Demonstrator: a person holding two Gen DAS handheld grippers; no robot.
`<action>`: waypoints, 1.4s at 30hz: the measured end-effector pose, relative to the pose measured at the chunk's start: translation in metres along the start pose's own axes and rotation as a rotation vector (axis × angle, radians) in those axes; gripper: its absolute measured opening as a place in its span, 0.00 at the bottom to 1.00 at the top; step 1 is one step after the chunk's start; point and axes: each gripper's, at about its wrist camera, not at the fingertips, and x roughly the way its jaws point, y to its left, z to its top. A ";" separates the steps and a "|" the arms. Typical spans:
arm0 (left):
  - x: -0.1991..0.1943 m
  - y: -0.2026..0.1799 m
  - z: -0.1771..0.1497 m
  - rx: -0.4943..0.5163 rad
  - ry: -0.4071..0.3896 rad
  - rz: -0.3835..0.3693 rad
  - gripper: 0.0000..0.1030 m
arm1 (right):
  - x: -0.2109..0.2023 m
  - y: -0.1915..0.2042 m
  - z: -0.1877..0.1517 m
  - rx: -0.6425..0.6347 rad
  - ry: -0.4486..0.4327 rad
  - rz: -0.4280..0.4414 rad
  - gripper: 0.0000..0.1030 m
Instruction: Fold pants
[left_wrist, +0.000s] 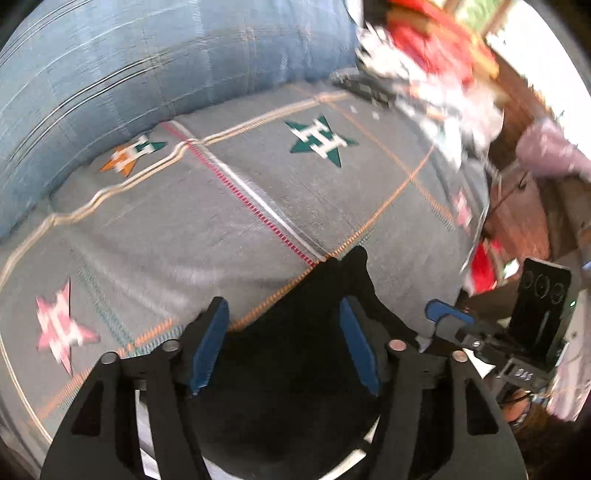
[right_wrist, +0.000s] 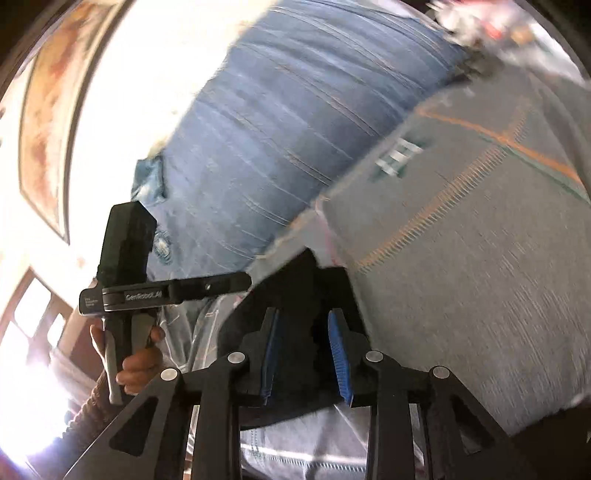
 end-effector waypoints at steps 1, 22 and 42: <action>-0.001 0.002 -0.006 -0.019 -0.012 -0.012 0.62 | 0.006 0.006 -0.001 -0.034 0.009 0.000 0.28; -0.035 0.024 -0.082 -0.317 -0.217 0.301 0.71 | 0.036 -0.003 0.014 0.042 0.185 -0.069 0.51; -0.019 0.093 -0.147 -0.706 -0.142 0.027 0.73 | 0.087 0.008 0.033 -0.089 0.272 -0.125 0.61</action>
